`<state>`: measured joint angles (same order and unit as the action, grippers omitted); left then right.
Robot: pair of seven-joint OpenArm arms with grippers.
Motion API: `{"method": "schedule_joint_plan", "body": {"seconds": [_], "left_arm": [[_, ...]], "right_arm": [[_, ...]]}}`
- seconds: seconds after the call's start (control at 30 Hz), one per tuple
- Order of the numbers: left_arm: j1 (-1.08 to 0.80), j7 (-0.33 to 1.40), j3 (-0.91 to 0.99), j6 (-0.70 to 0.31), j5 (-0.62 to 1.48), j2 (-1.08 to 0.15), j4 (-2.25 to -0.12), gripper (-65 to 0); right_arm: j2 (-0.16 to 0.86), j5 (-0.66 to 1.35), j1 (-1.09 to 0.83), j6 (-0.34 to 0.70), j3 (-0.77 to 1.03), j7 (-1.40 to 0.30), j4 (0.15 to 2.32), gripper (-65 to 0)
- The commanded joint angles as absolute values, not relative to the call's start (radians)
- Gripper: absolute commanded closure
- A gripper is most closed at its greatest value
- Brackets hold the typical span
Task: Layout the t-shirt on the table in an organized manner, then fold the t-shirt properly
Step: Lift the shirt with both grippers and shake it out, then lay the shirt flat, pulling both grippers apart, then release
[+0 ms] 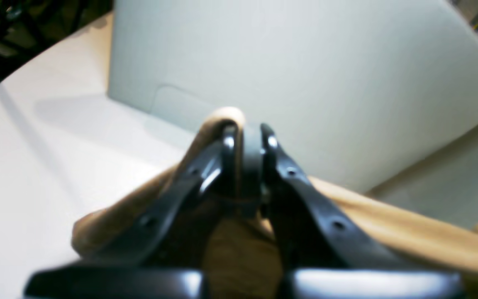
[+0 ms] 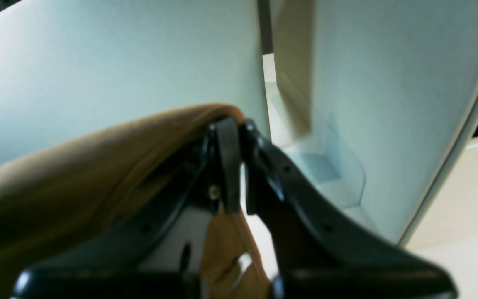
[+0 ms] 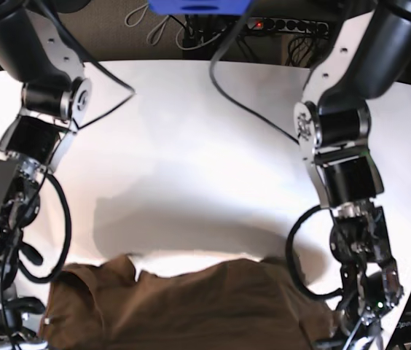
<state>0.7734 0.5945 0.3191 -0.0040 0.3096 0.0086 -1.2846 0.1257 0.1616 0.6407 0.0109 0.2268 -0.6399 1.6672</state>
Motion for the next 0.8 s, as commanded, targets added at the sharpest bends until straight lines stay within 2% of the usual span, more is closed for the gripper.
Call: {"method": "schedule_joint_plan", "body": {"seconds": [0.0,0.1,0.2,0.33,0.5,0.67,0.77], "left_arm": [[0.812,0.561,0.318,-0.004,0.306,0.001,-1.307,-0.4],[0.789,0.567,0.318,-0.004,0.309,0.001,-1.343,-0.4],[0.69,0.572,0.318,-0.004,0.344,0.019,-1.437,-0.4],[0.476,0.604,0.318,-0.004,0.407,0.024,-1.529,-0.4],[0.182,0.607,0.318,-0.004,0.532,0.022,-1.593,-0.4],[-0.058,0.605,0.318,-0.004,0.667,-0.004,-1.59,-0.4],[-0.122,0.605,0.318,-0.004,0.739,-0.021,-1.557,-0.4]], "right_arm": [[0.14,0.157,0.677,0.005,0.232,-0.605,1.693,0.0],[0.147,0.157,0.613,0.005,0.234,-0.605,1.738,0.0],[0.14,0.159,0.472,0.005,0.237,-0.604,1.83,0.0],[0.079,0.16,0.251,0.005,0.236,-0.587,1.905,0.0],[0.025,0.16,-0.021,0.005,0.231,-0.469,1.903,0.0],[-0.018,0.16,-0.208,0.005,0.234,-0.392,1.883,0.0],[-0.033,0.16,-0.272,0.005,0.234,-0.4,1.876,0.0]]}}
